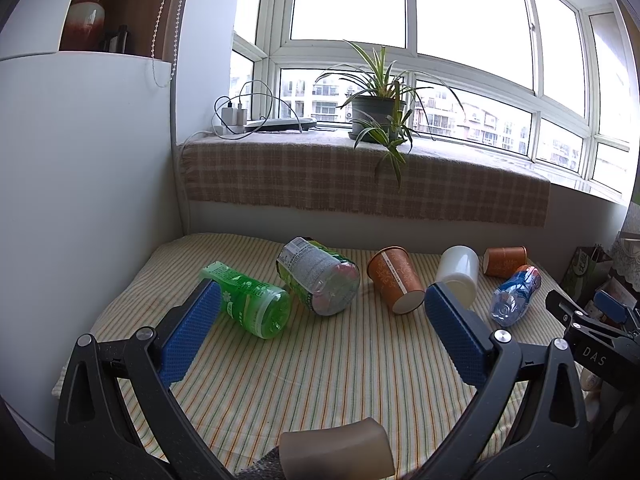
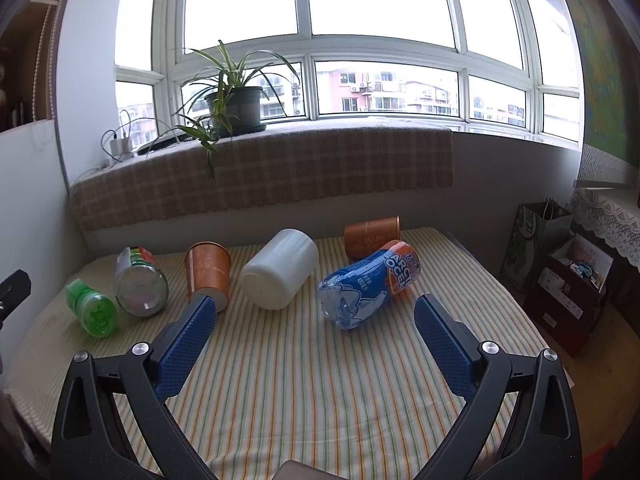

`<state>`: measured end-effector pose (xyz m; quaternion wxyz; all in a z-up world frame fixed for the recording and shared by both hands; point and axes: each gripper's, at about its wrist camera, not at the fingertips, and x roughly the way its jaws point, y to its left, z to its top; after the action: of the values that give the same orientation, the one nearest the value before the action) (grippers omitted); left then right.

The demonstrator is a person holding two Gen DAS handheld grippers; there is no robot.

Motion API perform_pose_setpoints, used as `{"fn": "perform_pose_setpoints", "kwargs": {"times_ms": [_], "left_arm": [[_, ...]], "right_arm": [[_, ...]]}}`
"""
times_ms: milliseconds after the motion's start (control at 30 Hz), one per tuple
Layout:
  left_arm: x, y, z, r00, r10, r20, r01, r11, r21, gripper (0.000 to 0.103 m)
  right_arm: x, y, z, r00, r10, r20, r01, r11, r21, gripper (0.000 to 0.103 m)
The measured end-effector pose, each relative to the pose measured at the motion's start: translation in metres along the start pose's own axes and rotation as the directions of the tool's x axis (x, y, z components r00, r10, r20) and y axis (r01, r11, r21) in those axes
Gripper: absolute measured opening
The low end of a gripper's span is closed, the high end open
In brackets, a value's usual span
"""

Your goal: Flip cup upright

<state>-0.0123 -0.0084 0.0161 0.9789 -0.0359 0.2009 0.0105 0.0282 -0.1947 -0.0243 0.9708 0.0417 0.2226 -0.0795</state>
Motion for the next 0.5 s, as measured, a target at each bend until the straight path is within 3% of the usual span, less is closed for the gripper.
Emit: {"fn": "perform_pose_setpoints", "kwargs": {"times_ms": [500], "left_arm": [[0.012, 0.006, -0.013, 0.999, 0.012, -0.042, -0.012, 1.0, 0.002, 0.103]], "right_arm": [[0.04, -0.004, 0.022, 0.995, 0.055, -0.089, -0.052, 0.998, 0.037, 0.099]]}}
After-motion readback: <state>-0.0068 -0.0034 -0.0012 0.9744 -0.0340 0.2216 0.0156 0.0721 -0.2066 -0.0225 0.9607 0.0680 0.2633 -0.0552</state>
